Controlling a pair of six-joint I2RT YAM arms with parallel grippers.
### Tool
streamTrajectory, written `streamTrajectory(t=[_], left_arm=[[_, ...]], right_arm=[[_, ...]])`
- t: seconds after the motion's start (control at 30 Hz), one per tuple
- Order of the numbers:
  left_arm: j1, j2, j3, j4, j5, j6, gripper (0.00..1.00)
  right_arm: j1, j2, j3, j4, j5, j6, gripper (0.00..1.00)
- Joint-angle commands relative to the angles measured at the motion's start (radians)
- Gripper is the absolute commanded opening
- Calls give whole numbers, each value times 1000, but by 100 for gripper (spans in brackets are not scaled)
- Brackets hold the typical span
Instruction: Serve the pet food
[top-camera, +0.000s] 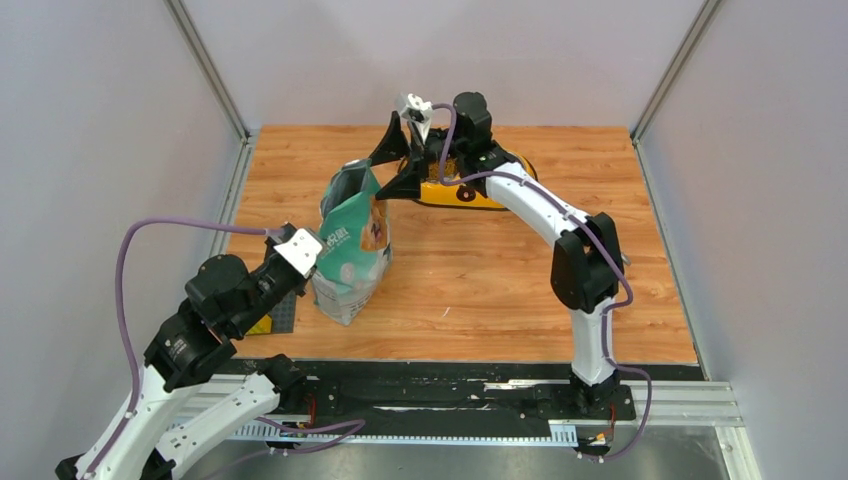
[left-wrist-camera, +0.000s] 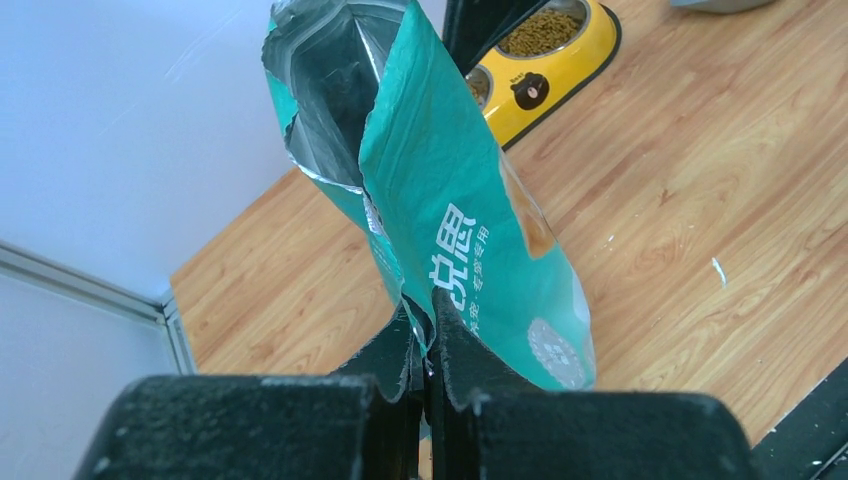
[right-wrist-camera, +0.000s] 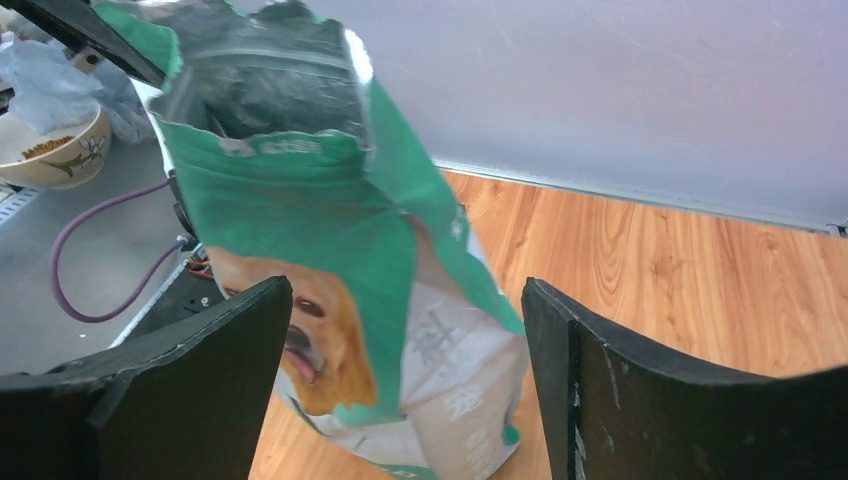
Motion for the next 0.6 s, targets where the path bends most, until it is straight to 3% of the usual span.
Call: streamTrajectory(t=[0.0,0.43,0.53,0.57], left_arm=[[2,-31,86,75,1,-26,0],[2,-32,104,35,9,-50,0],[2,-36,102,31,5,-54,0],[2,-38,101,31,4,-55,0]], right_arm=[[-7,76,122,130,-111,59,83],[60,160,203,157,-225,116,78],[73,185,241,181,-216,173,71],[77,194,258,181,-214,188,63]])
